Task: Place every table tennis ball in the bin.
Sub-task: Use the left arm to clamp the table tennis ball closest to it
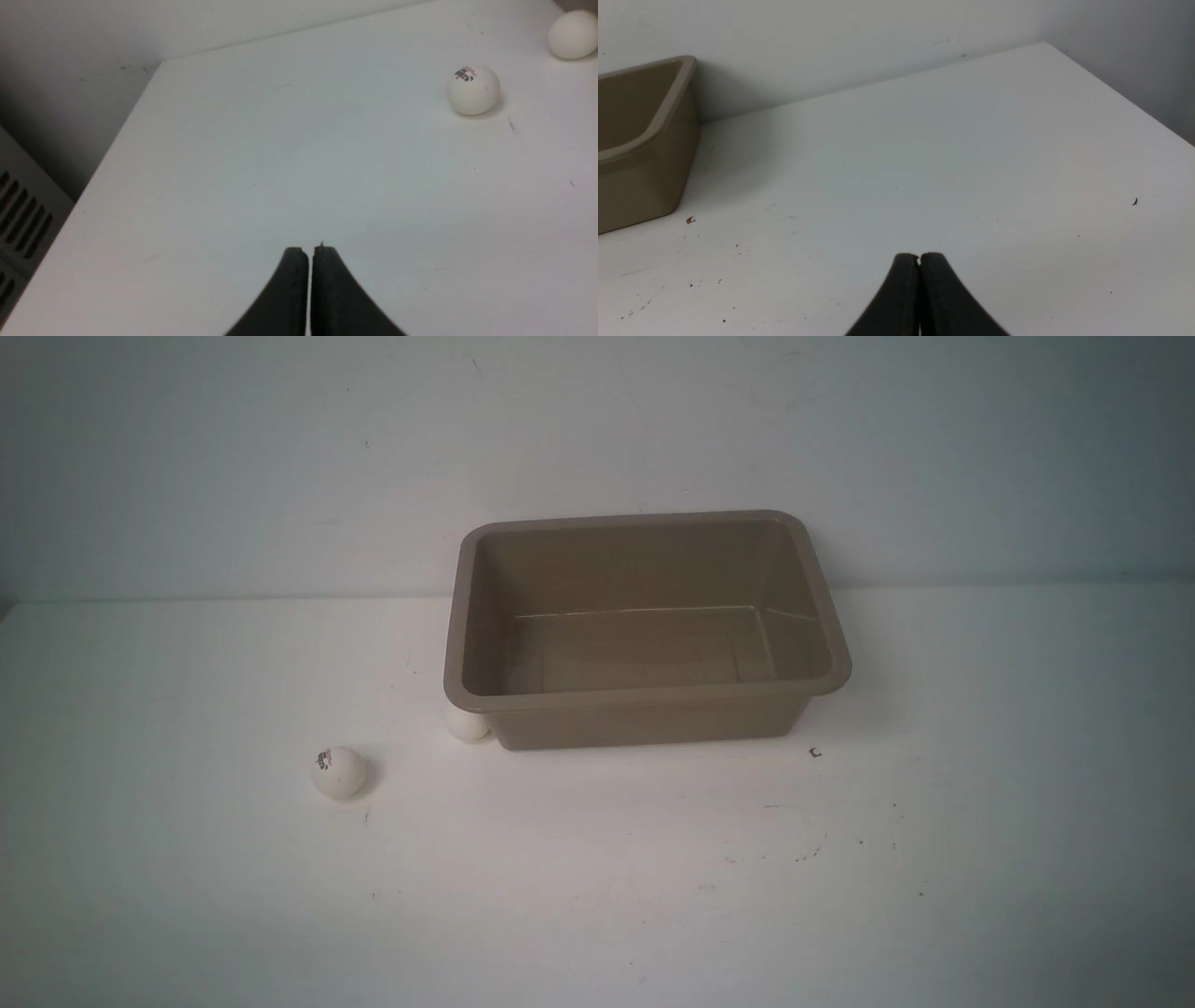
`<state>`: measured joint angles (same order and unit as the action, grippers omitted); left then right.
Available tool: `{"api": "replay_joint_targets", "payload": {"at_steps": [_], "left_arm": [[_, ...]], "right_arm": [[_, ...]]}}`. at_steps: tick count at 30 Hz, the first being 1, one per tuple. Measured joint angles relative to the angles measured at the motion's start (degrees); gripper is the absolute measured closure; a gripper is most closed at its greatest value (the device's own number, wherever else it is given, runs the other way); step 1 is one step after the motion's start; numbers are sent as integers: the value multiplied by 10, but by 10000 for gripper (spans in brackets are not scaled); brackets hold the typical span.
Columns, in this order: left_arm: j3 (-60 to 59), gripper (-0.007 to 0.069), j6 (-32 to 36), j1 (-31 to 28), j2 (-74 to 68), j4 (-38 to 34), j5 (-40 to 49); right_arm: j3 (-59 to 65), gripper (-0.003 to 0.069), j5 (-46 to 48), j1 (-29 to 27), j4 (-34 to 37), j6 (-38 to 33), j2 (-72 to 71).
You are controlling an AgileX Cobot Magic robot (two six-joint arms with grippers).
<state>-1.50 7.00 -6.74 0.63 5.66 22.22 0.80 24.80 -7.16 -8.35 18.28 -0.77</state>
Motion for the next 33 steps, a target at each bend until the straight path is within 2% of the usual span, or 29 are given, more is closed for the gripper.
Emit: {"api": "replay_joint_targets", "payload": {"at_steps": [8, 16, 33], "left_arm": [[0, 629, 3, 0, 0, 24, 0], [-1, 629, 42, 0, 0, 132, 0], [-1, 629, 45, 0, 0, 141, 0]], "right_arm": [[0, 676, 0, 0, 0, 0, 0], [0, 676, 0, 0, 0, 0, 0], [0, 676, 0, 0, 0, 0, 0]]}}
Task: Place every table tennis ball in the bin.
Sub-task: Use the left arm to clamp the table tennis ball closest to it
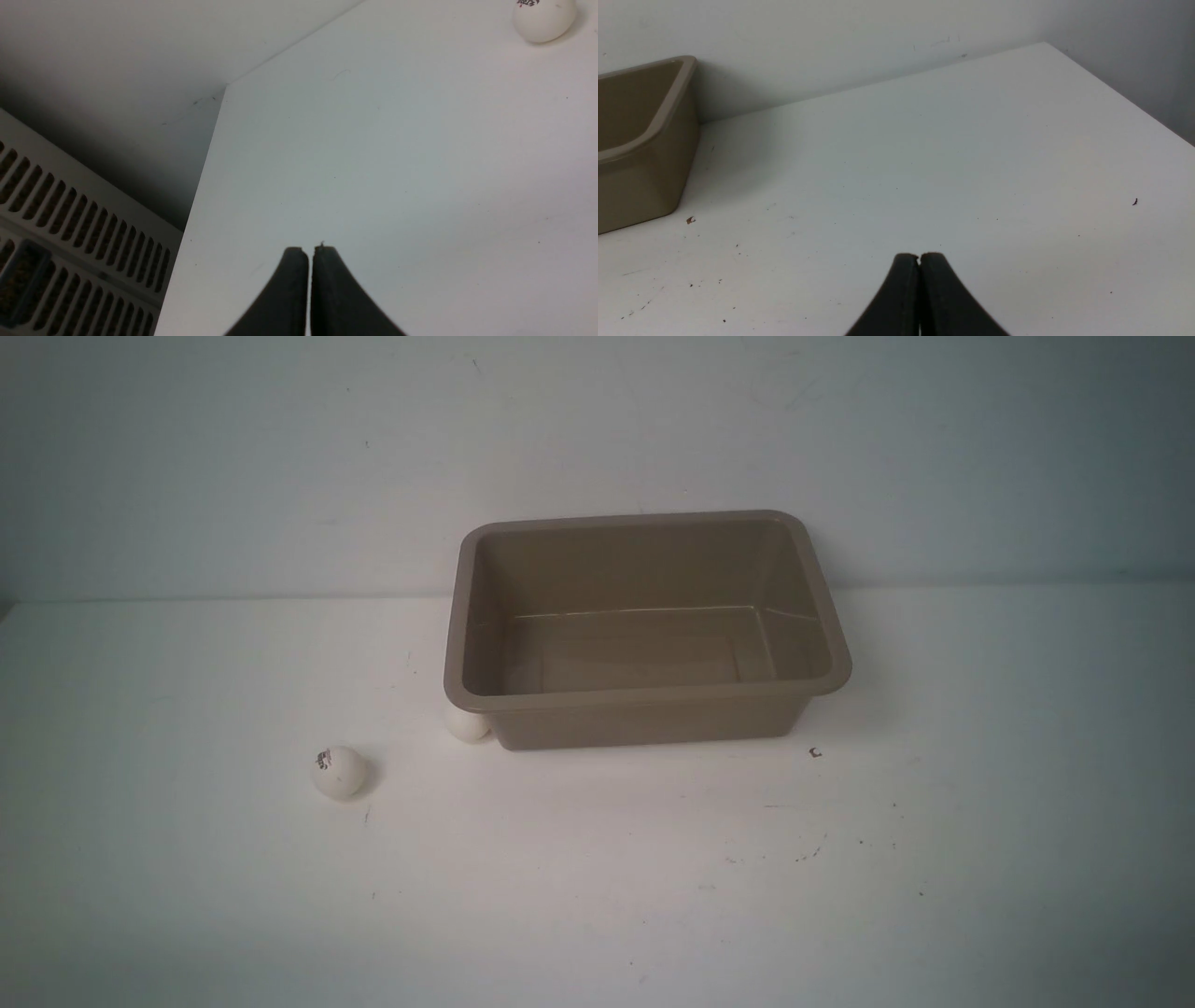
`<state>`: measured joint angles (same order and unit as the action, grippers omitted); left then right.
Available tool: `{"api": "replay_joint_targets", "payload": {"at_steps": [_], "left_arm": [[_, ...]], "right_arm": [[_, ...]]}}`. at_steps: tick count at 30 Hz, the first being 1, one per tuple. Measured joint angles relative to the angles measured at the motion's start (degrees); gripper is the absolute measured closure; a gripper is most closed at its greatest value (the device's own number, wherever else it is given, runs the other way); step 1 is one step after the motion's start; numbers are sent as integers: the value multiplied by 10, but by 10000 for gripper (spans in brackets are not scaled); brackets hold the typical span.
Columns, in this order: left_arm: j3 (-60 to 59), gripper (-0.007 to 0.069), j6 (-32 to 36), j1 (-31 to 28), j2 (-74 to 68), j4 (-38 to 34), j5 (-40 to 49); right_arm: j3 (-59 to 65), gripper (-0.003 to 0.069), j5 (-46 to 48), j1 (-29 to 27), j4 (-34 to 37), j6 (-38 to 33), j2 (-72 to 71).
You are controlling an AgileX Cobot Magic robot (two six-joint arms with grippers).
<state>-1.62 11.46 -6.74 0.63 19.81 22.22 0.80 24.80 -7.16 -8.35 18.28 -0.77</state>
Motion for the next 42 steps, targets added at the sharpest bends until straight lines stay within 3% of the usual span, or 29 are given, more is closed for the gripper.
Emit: {"api": "replay_joint_targets", "payload": {"at_steps": [12, 20, 27, 29, 35, 42], "left_arm": [[0, 629, 0, 0, 0, -14, 2], [110, 629, 0, 0, 0, -218, 102], [223, 629, 2, 0, 0, -317, 120], [236, 629, 3, 0, 0, -328, 116], [256, 629, -47, 0, 3, -493, 24], [257, 629, -51, 0, 4, -559, 18]], "right_arm": [[0, 676, 0, 0, 0, 0, 0], [0, 676, 0, 0, 0, 0, 0], [0, 676, 0, 0, 0, 0, 0], [0, 676, 0, 0, 0, 0, 0], [0, 676, 0, 0, 0, 0, 0], [0, 676, 0, 0, 0, 0, 0]]}}
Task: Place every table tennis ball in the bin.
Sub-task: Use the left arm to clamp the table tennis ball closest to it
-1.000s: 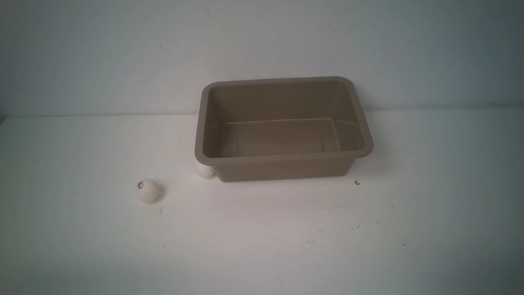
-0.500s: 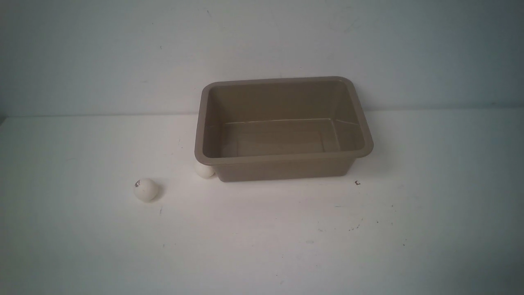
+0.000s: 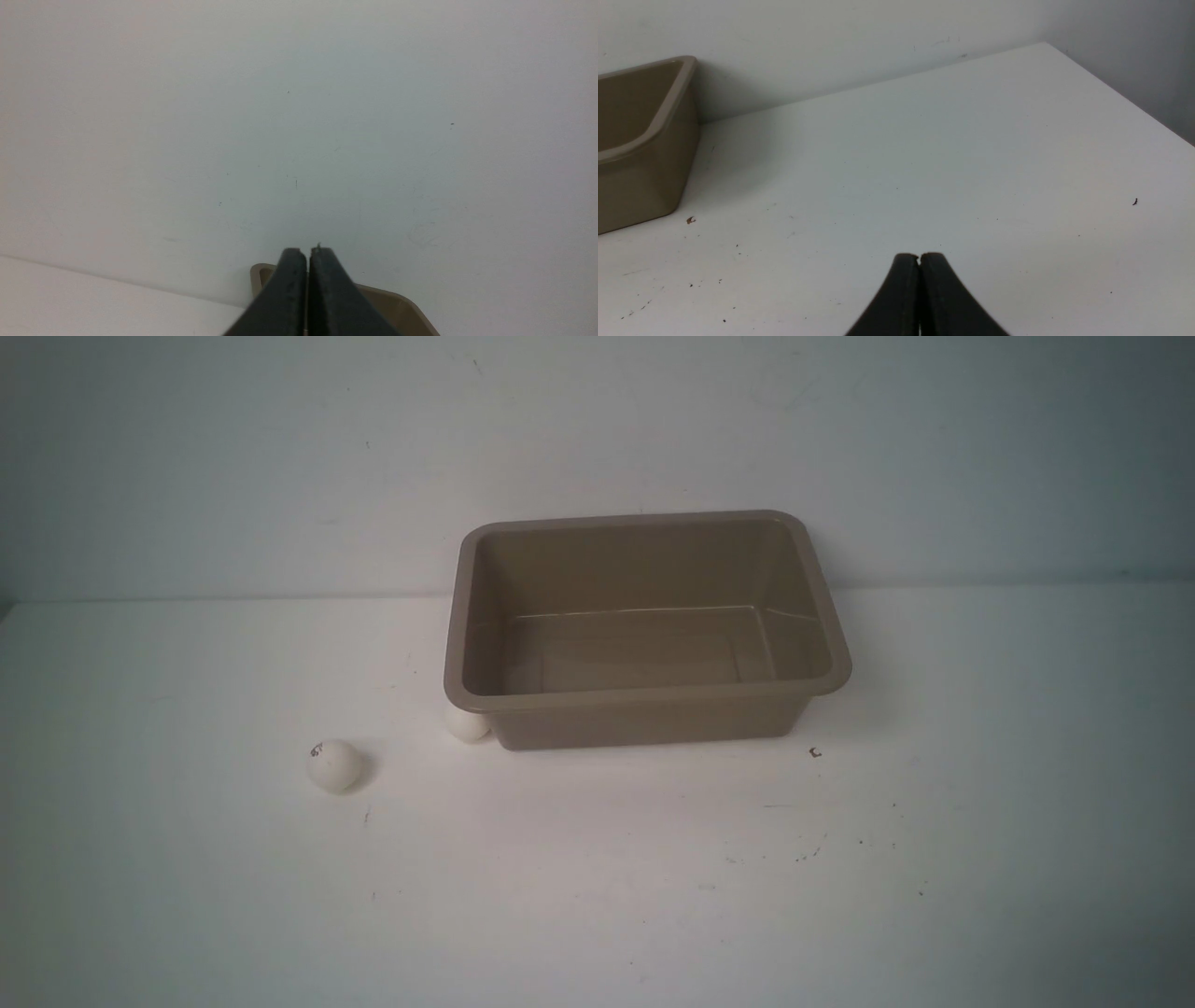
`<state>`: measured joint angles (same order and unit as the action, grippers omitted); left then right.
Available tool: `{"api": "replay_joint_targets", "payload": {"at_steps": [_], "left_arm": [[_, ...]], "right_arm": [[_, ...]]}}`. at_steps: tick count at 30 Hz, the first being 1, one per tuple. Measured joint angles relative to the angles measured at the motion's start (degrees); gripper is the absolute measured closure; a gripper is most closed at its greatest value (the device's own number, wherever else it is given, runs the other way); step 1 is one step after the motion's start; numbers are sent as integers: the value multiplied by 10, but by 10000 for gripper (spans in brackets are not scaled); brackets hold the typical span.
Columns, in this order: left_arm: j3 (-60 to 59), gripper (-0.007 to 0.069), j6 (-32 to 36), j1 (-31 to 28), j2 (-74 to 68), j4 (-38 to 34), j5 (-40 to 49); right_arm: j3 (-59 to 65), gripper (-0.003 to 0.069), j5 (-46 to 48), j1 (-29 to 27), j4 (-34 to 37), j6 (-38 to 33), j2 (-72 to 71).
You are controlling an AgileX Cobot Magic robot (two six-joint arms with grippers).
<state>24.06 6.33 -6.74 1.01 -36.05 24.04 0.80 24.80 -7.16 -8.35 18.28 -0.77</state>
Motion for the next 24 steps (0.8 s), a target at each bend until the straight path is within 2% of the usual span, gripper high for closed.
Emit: {"api": "replay_joint_targets", "payload": {"at_steps": [8, 11, 15, 17, 21, 24], "left_arm": [[0, 629, 2, 0, 0, -6, 4], [0, 629, 3, 0, 0, -29, 11], [11, 629, 39, 0, -23, -47, 43], [33, 629, 85, 0, -87, -31, 89], [95, 628, 148, 0, -221, 8, 116], [162, 628, 169, 0, -314, 31, 126]], "right_arm": [[0, 676, 0, 0, 0, 0, 0], [0, 676, 0, 0, 0, 0, 0], [0, 676, 0, 0, 0, 0, 0], [0, 676, 0, 0, 0, 0, 0], [0, 676, 0, 0, 0, 0, 0], [0, 676, 0, 0, 0, 0, 0]]}}
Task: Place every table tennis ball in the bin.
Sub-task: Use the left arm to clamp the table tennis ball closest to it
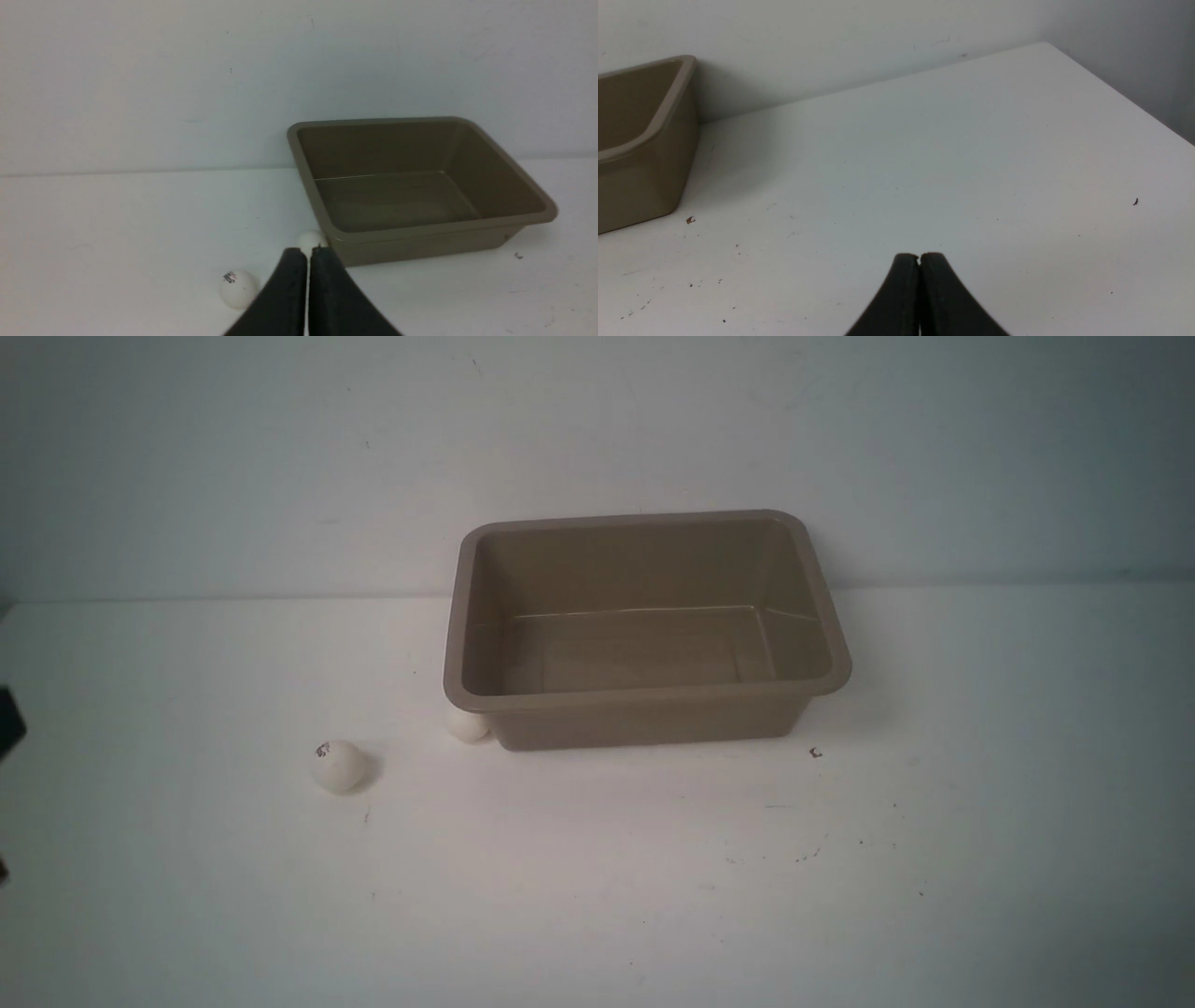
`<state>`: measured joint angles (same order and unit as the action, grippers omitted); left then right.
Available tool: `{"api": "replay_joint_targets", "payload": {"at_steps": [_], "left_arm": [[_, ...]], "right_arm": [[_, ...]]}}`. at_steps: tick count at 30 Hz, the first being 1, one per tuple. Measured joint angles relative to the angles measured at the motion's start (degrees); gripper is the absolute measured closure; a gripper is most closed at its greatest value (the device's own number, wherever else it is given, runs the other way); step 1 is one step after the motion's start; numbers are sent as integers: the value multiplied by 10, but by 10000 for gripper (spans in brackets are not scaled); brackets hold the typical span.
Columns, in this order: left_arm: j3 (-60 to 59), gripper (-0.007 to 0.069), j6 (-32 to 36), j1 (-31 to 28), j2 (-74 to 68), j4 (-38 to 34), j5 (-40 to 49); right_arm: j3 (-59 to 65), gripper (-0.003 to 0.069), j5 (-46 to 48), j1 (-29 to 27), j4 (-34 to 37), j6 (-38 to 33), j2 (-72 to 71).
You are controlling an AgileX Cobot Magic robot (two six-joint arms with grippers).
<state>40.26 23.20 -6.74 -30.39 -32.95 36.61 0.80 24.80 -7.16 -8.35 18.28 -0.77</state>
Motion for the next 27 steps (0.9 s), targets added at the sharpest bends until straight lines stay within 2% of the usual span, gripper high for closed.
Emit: {"api": "replay_joint_targets", "payload": {"at_steps": [5, 10, 13, 19, 23, 27], "left_arm": [[173, 628, 7, 0, -213, 48, 116], [284, 617, 6, 0, -404, 91, 226], [324, 588, 5, 0, -500, 99, 259], [402, 432, 4, 6, -684, 104, 317], [441, 328, 4, 22, -748, 111, 322], [456, 300, 4, 34, -761, 121, 315]], "right_arm": [[0, 676, 0, 0, 0, 0, 0], [0, 676, 0, 0, 0, 0, 0], [0, 676, 0, 0, 0, 0, 0], [0, 676, 0, 0, 0, 0, 0], [0, 676, 0, 0, 0, 0, 0], [0, 676, 0, 0, 0, 0, 0]]}}
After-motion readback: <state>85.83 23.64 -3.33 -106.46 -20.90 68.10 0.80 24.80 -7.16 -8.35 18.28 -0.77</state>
